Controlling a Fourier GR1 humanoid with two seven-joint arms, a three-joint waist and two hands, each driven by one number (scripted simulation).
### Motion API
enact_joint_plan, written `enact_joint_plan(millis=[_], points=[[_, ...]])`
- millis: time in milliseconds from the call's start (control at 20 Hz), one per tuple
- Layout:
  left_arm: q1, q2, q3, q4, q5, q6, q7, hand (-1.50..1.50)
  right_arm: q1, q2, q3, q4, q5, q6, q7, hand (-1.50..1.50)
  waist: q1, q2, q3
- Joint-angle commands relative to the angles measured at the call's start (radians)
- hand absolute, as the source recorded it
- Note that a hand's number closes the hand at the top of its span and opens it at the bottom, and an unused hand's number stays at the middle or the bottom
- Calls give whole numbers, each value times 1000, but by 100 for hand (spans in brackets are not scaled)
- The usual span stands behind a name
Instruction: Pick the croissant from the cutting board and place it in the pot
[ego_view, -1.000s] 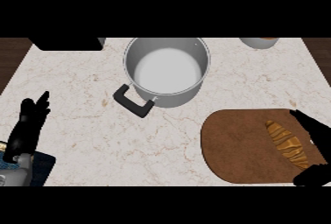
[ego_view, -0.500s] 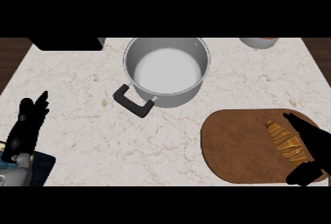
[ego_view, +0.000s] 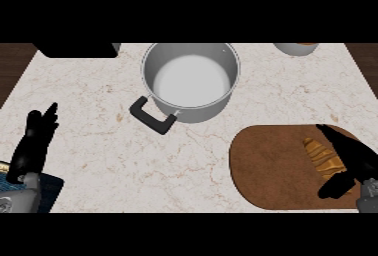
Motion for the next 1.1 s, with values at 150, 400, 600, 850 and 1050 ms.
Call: enact_joint_plan(millis=[150,400,600,850,1050], points=[[-8,-22,23,-32,-20,-32,43,0,33,31,-34,32,57,-15,-69,-150,-3,-1,0],[-7,-24,49,-13,-24,-49,7,0,32,75,-35,24,68,3,-57,150,-3,-1,0],[12,-26,49,2,-26,-47,-20,0,71,27,-35,14,101,-85,-182,150,-5,-1,0],[-12,-83,-1,2,-77,-3,3,0,-30,22,-12,150,208,-199,-238,150,-1,0,0],[24,-31,61,-27,-26,-70,-15,0,-31,26,-41,83,208,-186,-238,150,-1,-1,0]])
